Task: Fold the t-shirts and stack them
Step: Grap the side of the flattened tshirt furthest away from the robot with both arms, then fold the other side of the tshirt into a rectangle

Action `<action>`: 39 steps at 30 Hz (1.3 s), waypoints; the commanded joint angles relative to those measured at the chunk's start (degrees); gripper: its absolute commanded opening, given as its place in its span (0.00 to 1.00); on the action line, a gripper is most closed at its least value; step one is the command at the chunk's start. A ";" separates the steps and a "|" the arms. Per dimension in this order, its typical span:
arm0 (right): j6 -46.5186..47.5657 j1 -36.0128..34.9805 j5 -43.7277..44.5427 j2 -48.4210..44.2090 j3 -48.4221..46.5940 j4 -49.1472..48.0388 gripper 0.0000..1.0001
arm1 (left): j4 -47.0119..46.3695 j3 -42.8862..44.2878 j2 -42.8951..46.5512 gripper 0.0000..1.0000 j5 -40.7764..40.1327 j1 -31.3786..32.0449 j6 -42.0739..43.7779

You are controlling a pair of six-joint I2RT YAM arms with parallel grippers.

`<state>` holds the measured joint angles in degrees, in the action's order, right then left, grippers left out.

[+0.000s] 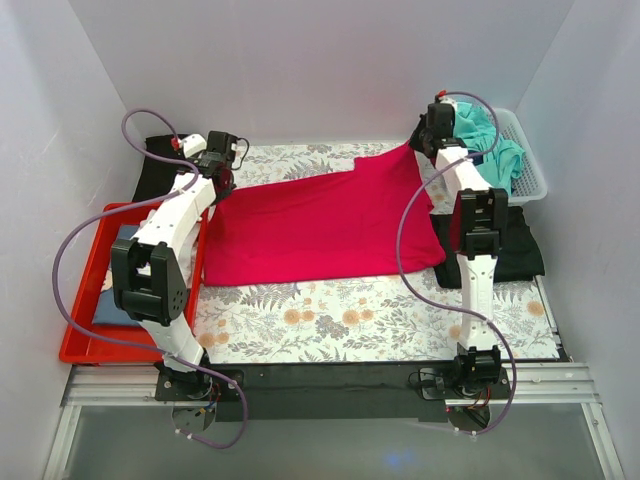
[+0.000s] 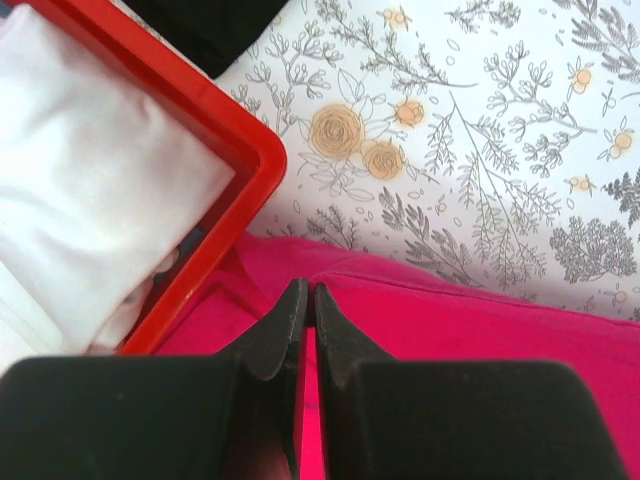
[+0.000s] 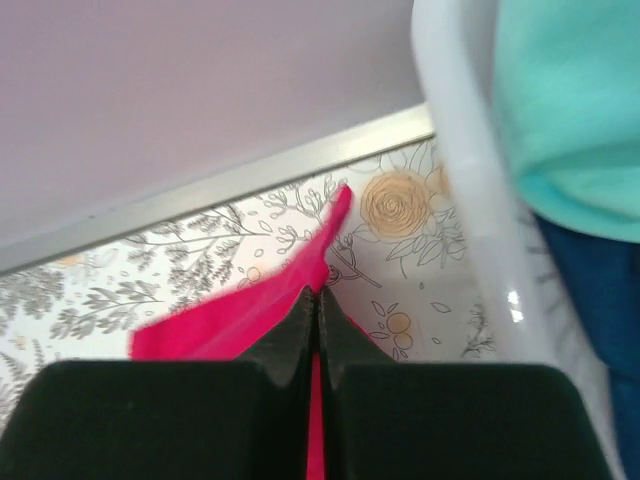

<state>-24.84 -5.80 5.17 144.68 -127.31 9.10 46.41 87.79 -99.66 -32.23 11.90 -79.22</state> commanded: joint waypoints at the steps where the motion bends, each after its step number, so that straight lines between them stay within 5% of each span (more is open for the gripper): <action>1: 1.46 2.37 1.16 -9.14 1.70 -2.86 0.01 | -1.59 1.69 0.96 0.00 -2.49 -1.00 1.78; 16: 5.24 3.69 0.28 -16.10 10.94 -2.34 0.01 | -7.47 5.55 -6.94 0.00 1.55 -3.37 7.67; 32: 4.89 3.69 -2.71 -20.40 18.40 -0.84 0.01 | -8.28 35.60 -30.85 0.00 7.97 -6.72 16.37; 39: 5.32 3.69 -3.50 -22.78 21.84 -0.75 0.01 | -10.11 28.50 -29.11 0.00 5.07 -6.80 18.05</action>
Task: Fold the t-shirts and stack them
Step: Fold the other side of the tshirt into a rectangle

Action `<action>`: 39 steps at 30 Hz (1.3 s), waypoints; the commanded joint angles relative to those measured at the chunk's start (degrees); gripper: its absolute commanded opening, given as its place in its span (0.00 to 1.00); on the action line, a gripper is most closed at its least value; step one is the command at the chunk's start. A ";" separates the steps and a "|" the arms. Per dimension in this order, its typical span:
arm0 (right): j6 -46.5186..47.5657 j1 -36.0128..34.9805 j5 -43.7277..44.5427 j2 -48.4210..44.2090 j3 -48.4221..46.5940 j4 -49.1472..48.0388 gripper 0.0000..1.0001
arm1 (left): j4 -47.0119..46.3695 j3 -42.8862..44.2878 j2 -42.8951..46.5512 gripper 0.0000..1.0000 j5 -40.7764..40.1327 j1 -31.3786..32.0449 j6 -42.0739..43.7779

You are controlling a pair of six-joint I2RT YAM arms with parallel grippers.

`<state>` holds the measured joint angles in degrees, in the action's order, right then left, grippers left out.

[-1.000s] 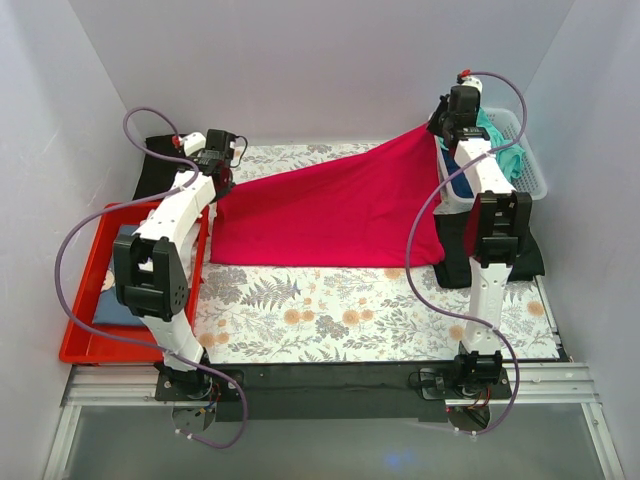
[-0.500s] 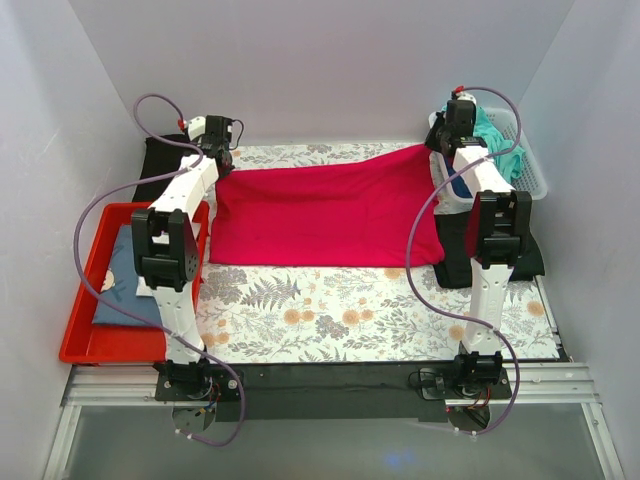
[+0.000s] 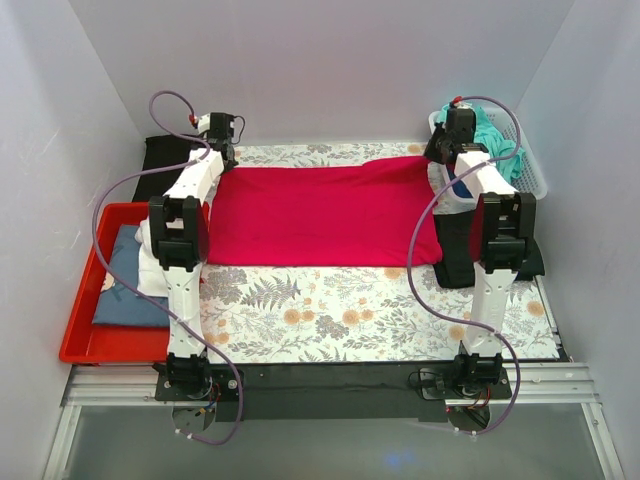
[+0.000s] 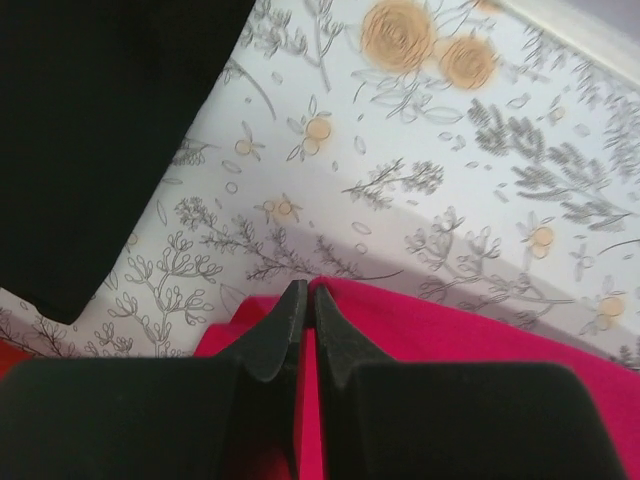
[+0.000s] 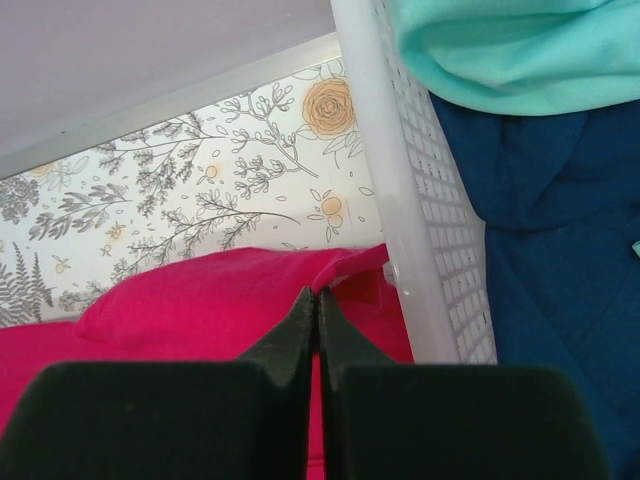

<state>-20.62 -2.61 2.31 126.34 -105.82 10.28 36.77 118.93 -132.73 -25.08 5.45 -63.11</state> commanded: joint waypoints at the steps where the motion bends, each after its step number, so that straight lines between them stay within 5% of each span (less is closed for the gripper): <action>1: 1.20 0.50 -0.64 -4.70 0.44 -2.02 0.01 | -0.91 -3.79 5.27 0.00 -2.25 -0.36 2.03; 18: 2.34 0.59 -1.08 -15.41 15.27 -1.93 0.01 | -2.15 -22.16 19.51 0.00 -4.89 -0.44 -0.08; 39: 2.60 1.47 0.86 -28.78 34.62 -1.93 0.01 | -0.39 -36.66 23.91 0.00 -1.90 -0.44 -8.08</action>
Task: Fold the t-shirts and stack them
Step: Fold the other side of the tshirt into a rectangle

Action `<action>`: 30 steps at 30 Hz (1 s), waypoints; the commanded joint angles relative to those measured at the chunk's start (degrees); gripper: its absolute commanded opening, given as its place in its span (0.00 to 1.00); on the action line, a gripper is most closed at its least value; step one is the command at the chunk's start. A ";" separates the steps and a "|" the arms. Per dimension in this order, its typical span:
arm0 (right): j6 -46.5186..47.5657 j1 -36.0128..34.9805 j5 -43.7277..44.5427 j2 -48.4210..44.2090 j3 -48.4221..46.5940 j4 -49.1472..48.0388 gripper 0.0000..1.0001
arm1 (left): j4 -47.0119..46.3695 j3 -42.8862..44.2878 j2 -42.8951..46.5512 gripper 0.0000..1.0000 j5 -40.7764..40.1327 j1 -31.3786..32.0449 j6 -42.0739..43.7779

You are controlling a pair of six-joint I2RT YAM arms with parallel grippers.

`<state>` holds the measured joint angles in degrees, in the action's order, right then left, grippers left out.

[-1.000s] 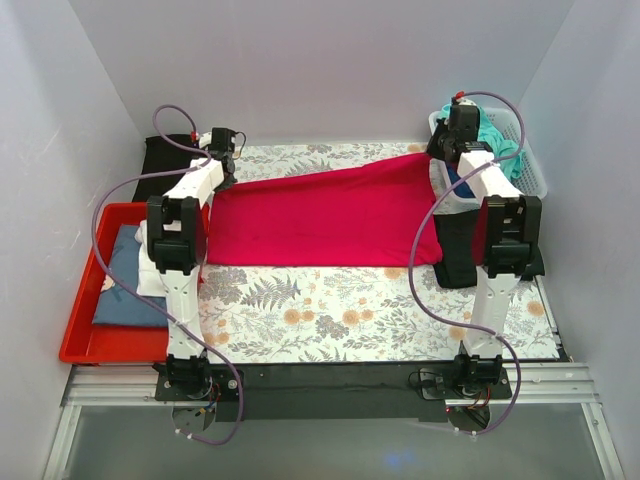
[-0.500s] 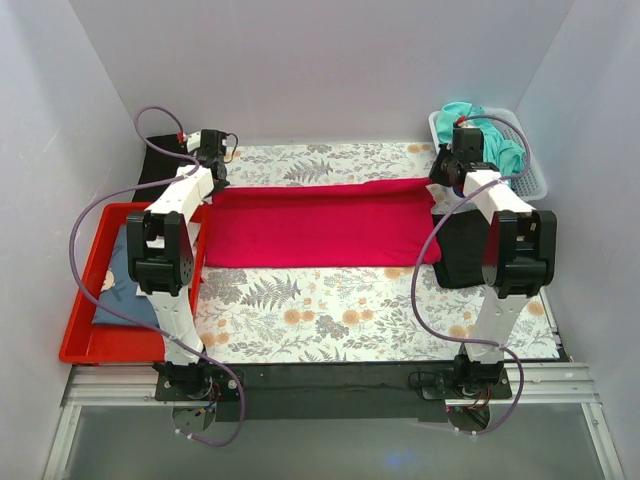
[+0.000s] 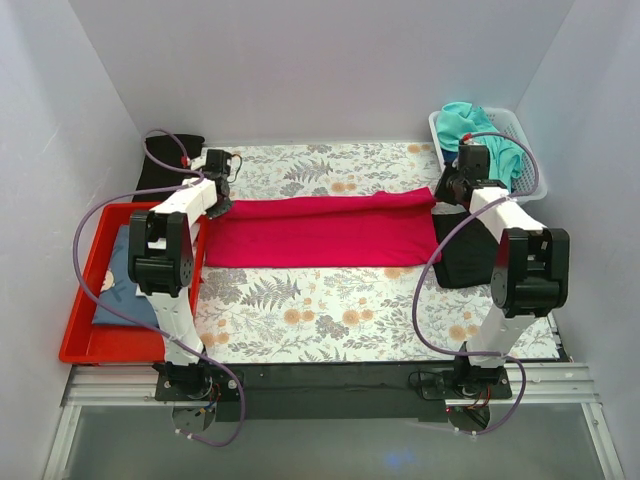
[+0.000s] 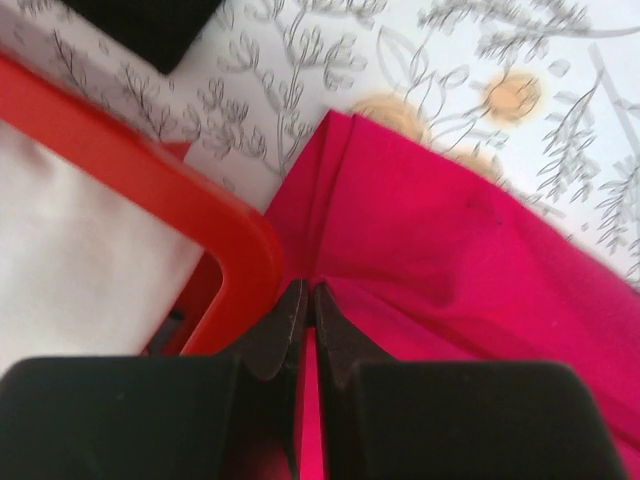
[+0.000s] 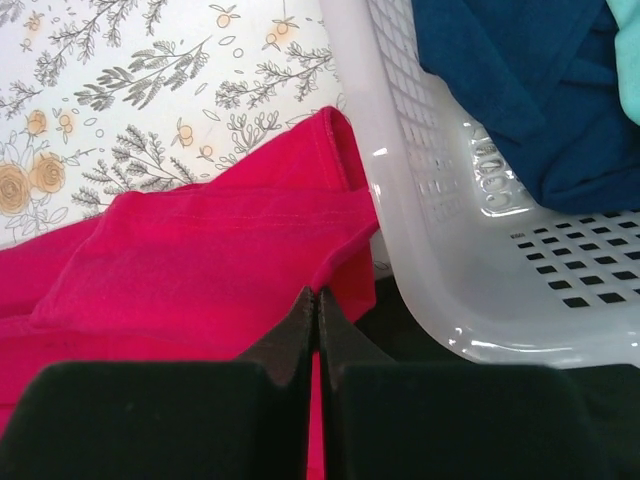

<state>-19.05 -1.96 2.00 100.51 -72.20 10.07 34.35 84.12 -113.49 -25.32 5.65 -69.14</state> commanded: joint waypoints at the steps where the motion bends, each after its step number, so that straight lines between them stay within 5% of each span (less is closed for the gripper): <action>1: 1.03 0.73 1.16 -3.30 1.88 -1.72 0.01 | 2.30 -2.81 4.86 0.00 -1.75 -0.64 -2.66; 14: 0.85 1.34 1.08 -6.02 7.07 -1.63 0.01 | 5.72 -7.13 7.67 0.00 -3.07 -0.64 -7.58; 17: 0.33 1.43 1.08 -6.73 8.39 -1.63 0.01 | 7.65 -6.34 6.71 0.24 -3.94 -0.64 -9.42; 18: 0.33 1.43 0.64 -7.08 8.74 -1.37 0.01 | 7.84 -6.33 6.71 0.45 -4.03 -0.64 -9.78; 22: -0.11 1.34 0.55 -8.22 10.59 -0.75 0.01 | 7.40 -6.86 8.81 0.66 -3.86 -0.64 -11.54; 30: -0.81 1.34 0.90 -12.08 13.75 0.83 0.08 | 1.86 -8.36 12.50 0.68 -1.75 -0.55 -11.80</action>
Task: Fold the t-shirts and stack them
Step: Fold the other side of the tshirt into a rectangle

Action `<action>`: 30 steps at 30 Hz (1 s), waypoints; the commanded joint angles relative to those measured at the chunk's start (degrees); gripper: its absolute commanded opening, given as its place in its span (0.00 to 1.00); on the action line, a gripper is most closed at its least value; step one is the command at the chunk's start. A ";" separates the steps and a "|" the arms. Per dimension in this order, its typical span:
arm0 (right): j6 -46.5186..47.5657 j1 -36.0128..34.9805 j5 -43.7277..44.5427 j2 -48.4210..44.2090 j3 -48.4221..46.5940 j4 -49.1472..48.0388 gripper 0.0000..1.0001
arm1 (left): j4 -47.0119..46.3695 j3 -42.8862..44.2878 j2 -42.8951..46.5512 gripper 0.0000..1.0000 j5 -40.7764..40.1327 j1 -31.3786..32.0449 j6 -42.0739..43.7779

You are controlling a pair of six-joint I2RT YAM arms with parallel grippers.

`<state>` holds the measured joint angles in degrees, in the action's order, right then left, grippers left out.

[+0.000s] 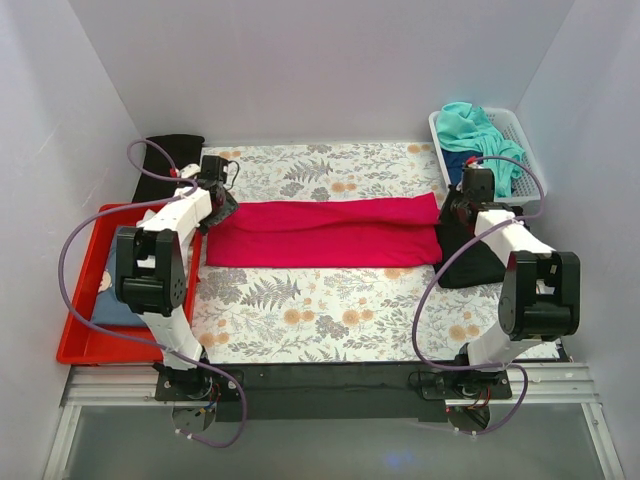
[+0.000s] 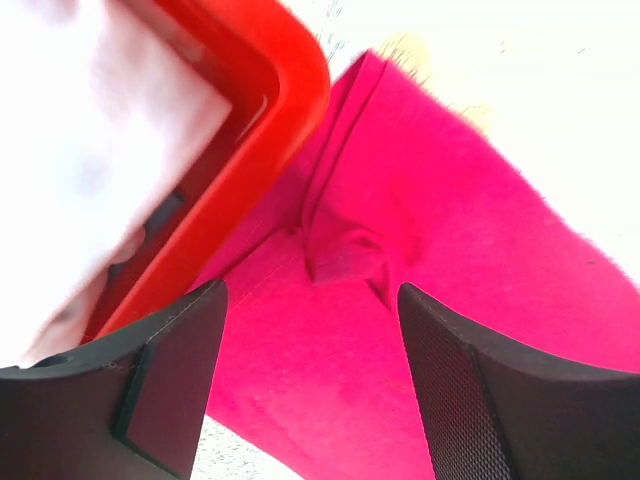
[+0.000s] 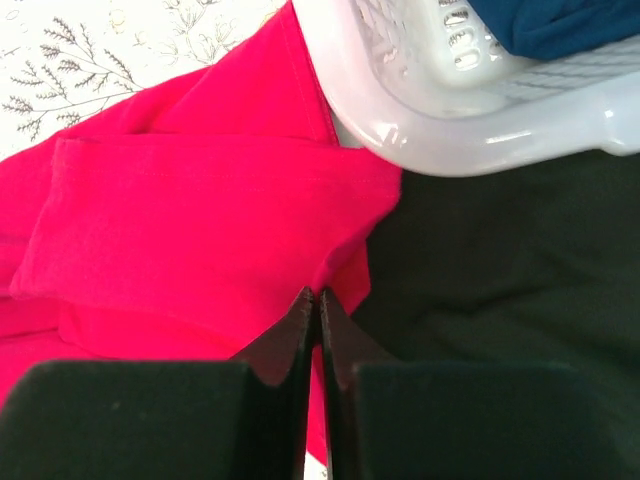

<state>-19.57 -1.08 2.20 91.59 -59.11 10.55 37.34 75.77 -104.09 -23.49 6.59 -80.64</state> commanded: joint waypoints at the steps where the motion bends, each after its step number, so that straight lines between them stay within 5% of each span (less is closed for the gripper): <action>1: -0.38 0.55 0.79 -3.61 1.10 0.53 0.10 | -1.65 0.17 3.37 0.68 -3.06 -1.49 -0.13; 16: -1.61 0.47 -1.04 -11.27 4.01 3.08 0.25 | -8.16 3.59 -2.07 0.69 11.70 -0.62 3.30; 30: 3.22 -2.69 -18.27 17.99 -25.60 8.70 0.26 | -5.27 11.85 -11.39 0.69 10.57 0.97 2.15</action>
<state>-18.50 -1.98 -10.26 106.37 -78.72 16.51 30.02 84.84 -114.06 -11.35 7.27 -78.22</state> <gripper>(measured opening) 0.254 0.687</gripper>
